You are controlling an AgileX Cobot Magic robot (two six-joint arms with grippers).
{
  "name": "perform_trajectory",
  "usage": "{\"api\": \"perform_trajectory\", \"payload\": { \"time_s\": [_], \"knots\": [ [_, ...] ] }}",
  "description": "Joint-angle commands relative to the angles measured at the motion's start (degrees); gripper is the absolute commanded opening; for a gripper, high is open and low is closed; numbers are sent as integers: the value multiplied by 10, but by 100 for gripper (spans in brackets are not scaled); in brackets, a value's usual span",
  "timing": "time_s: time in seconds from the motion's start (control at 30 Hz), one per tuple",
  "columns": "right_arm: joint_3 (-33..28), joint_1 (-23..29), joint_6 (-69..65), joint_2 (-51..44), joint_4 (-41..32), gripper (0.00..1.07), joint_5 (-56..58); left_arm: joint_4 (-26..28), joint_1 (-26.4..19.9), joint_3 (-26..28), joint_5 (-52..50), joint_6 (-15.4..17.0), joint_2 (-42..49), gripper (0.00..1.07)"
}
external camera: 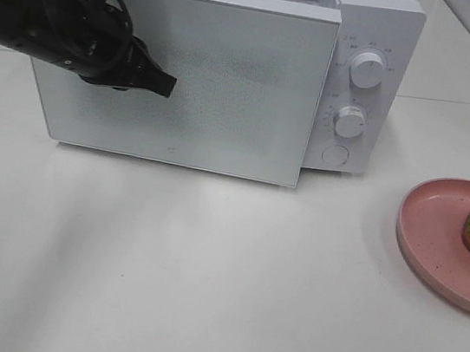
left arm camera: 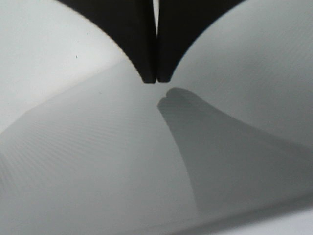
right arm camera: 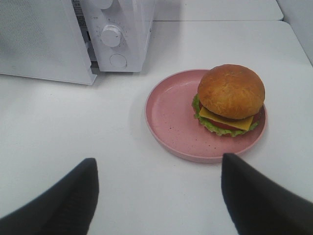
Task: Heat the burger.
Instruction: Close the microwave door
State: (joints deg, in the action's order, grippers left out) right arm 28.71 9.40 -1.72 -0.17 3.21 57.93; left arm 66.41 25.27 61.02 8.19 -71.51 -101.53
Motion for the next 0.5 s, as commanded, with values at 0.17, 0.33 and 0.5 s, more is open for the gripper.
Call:
{"api": "perform_trajectory", "payload": {
  "time_s": [0.17, 0.33, 0.5],
  "knots": [
    [-2, -1, 7, -15, -1, 67, -6, 13, 28, 80, -7, -2, -66, 0],
    [-2, -1, 7, -15, -1, 67, -6, 15, 38, 136, -6, 11, -107, 0],
    [-2, -1, 7, -15, -1, 67, -6, 15, 45, 190, -7, 39, -143, 0]
  ]
}}
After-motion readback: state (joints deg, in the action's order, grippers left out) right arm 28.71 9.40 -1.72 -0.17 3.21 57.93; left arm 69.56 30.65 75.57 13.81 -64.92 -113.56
